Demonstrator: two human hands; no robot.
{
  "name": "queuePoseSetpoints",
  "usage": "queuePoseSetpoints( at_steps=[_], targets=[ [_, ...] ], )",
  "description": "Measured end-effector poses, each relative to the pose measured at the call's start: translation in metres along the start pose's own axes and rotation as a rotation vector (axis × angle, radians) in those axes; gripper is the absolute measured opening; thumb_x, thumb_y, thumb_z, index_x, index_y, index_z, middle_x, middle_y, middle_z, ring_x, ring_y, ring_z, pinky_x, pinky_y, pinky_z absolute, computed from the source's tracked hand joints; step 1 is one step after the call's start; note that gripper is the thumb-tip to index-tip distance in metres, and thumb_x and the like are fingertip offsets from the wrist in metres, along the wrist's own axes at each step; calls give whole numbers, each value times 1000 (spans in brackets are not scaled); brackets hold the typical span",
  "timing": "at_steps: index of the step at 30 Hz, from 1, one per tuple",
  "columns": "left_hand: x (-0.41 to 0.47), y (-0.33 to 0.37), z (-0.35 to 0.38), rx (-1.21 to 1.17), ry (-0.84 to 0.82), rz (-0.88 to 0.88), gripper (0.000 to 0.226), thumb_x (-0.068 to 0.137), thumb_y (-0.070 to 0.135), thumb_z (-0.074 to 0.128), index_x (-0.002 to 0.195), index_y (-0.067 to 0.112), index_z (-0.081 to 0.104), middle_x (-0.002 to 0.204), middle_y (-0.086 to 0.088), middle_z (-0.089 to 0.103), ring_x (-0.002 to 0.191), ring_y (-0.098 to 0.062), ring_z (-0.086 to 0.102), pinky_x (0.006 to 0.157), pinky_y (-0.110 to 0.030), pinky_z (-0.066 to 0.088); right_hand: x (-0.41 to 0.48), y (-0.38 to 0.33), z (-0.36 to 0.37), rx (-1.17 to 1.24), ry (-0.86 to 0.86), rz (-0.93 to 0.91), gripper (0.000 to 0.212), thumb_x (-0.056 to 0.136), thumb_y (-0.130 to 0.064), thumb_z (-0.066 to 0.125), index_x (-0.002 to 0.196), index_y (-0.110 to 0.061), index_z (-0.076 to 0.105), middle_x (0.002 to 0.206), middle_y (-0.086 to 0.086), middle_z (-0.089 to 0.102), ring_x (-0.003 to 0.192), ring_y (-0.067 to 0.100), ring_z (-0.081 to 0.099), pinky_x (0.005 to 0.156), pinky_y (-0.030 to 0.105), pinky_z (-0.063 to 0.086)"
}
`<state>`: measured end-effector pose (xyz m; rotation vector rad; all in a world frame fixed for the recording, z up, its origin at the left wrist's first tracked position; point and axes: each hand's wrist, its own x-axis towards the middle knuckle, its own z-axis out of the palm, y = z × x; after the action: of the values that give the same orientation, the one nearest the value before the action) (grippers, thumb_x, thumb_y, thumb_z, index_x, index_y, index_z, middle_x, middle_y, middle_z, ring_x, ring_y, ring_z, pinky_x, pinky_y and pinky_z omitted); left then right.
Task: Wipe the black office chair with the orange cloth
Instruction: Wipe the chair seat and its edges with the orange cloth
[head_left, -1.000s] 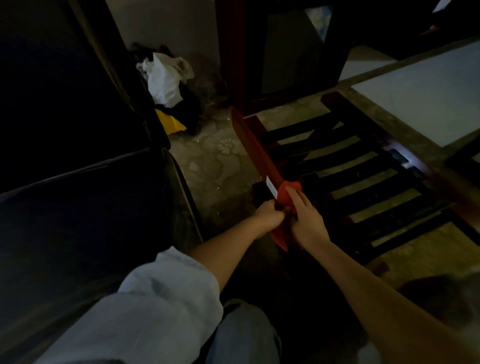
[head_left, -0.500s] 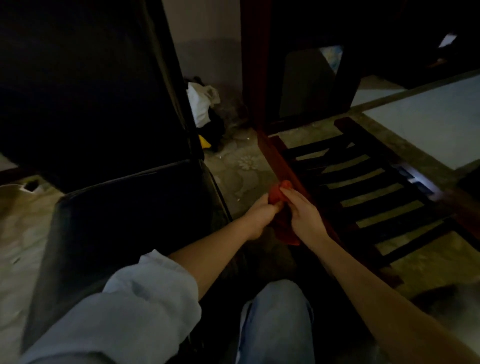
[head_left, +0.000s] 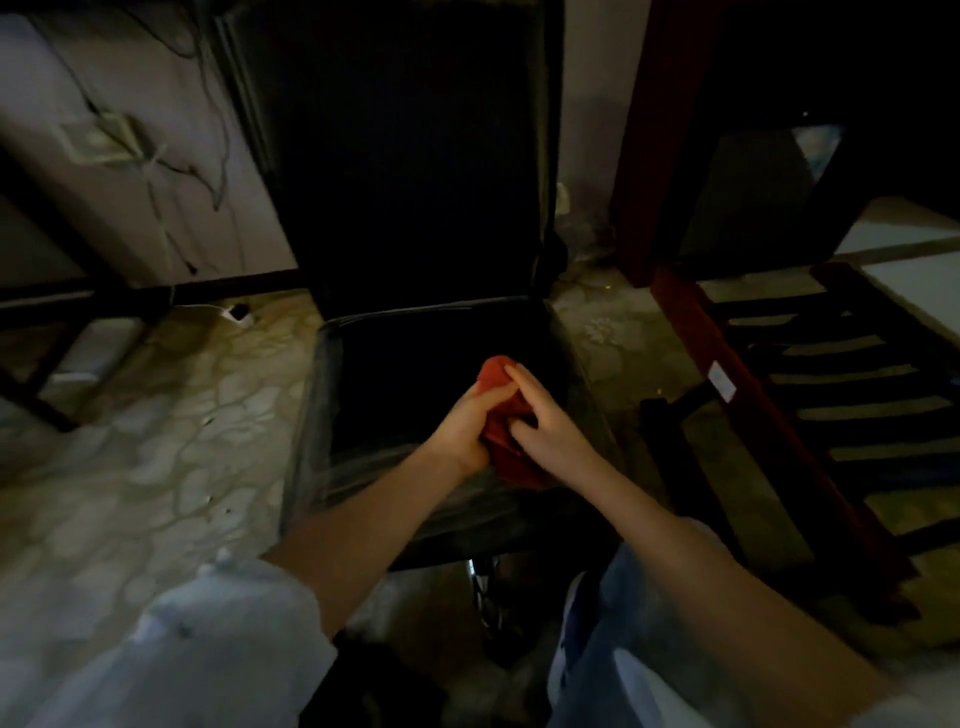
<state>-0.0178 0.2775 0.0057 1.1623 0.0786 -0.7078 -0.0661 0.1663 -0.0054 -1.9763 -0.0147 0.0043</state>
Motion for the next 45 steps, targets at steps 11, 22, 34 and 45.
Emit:
queuePoseSetpoints(
  at_steps=[11, 22, 34, 45],
  targets=[
    [-52, -12, -135, -274, 272, 6, 29, 94, 10, 45, 120, 14, 58, 91, -9, 70, 86, -24, 65, 70, -38, 50, 12, -26, 137, 68, 50, -25, 48, 103, -27, 34, 149, -20, 24, 151, -3, 29, 136, 4, 27, 105, 16, 22],
    [-71, 4, -218, -492, 394, 51, 40, 97, 36, 42, 118, 5, 56, 84, -15, 72, 80, -28, 68, 77, -45, 46, 79, 13, 221, -635, -242, 239, 48, 98, -30, 39, 145, -28, 32, 153, 5, 27, 139, 31, 24, 112, 43, 19],
    [-93, -1, -241, -488, 449, 61, 32, 100, 34, 39, 99, 9, 59, 77, -13, 72, 72, -26, 69, 70, -44, 45, 64, 33, 219, -1028, -564, 248, 65, 99, -52, 24, 151, -29, -7, 159, 10, -9, 143, 42, -6, 110, 62, 11],
    [-113, 9, -233, -439, 571, 64, 15, 94, 15, 51, 109, 16, 53, 94, -13, 64, 86, -28, 61, 73, -48, 46, 44, 49, 181, -1084, -589, 195, 65, 96, -59, 24, 150, -36, -2, 159, 5, -6, 145, 37, -1, 112, 59, 13]
  ],
)
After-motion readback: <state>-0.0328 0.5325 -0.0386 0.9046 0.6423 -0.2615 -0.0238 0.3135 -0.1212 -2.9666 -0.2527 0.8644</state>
